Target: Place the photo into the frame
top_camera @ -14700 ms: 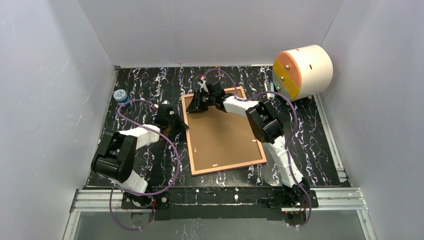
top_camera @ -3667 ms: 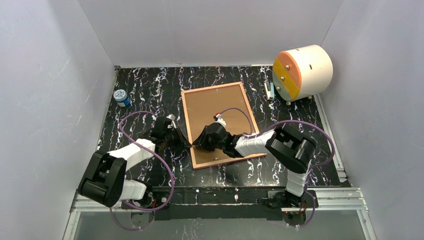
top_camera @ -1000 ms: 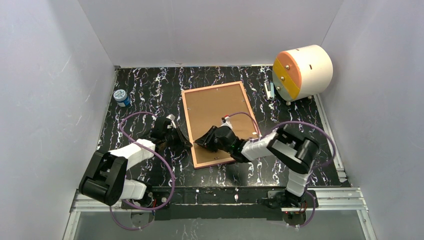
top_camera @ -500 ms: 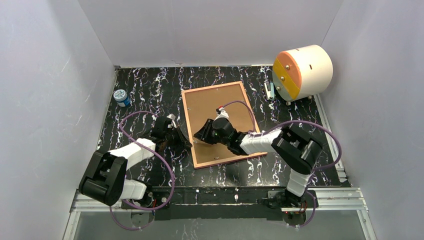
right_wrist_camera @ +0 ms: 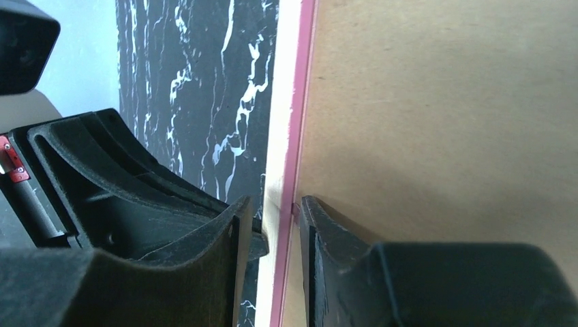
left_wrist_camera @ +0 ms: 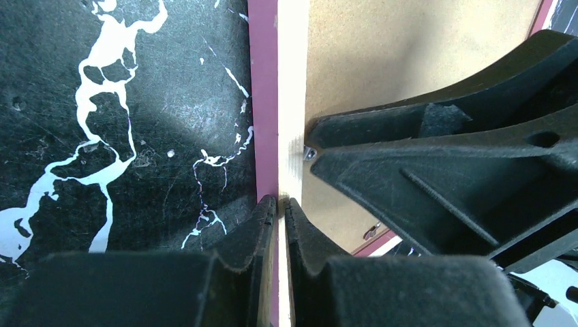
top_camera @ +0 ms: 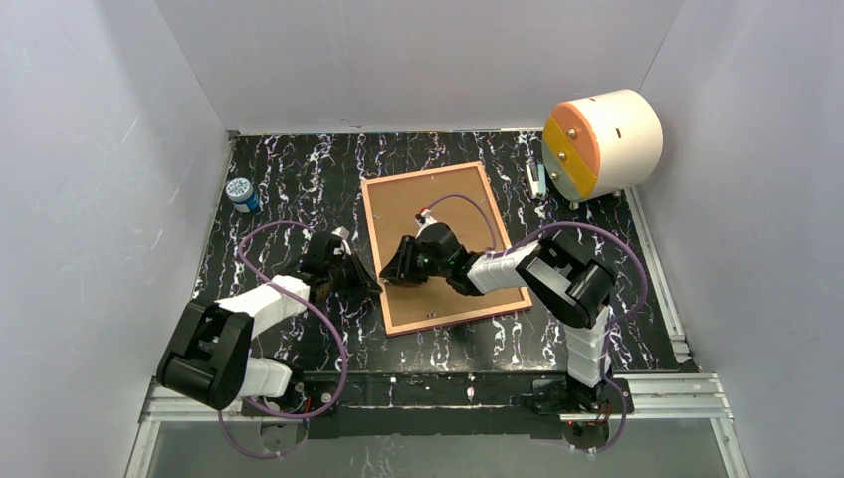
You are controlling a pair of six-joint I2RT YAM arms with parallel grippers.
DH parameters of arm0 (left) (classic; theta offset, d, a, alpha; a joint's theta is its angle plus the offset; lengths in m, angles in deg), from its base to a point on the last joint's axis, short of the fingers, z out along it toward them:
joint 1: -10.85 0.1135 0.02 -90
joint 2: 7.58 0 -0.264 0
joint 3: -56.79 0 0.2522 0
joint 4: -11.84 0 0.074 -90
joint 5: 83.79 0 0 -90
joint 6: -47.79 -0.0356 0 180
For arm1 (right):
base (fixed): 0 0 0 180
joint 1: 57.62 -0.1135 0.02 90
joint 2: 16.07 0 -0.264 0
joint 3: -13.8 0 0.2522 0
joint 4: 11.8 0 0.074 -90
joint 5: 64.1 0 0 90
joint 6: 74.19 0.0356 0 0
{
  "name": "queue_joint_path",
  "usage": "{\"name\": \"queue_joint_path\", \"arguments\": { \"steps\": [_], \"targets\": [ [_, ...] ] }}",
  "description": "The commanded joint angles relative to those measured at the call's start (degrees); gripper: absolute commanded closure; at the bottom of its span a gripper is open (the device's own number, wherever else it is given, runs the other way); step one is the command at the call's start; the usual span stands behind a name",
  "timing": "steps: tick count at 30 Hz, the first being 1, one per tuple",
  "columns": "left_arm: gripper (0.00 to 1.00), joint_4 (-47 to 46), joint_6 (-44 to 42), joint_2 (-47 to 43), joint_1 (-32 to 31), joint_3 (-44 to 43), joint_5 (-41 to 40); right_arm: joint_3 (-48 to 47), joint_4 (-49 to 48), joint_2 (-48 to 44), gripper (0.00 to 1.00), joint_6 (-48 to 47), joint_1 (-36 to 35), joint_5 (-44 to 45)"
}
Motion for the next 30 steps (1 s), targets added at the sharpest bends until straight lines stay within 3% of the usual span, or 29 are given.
{"name": "queue_joint_path", "arguments": {
  "steps": [1,21,30],
  "targets": [
    [1.00,8.94,-2.68,2.34,-0.63,1.77,-3.40,-2.41,-1.18,2.76,0.59,-2.86,-0.08,-6.13],
    [1.00,9.02,-2.94,2.46,-0.63,1.55,-3.55,-4.63,3.26,1.61,0.58,-4.62,1.54,-15.40],
    [1.00,9.09,-3.11,2.44,-0.63,1.40,-3.48,-7.44,3.04,2.74,0.57,-4.38,1.59,-14.20]
  ]
}}
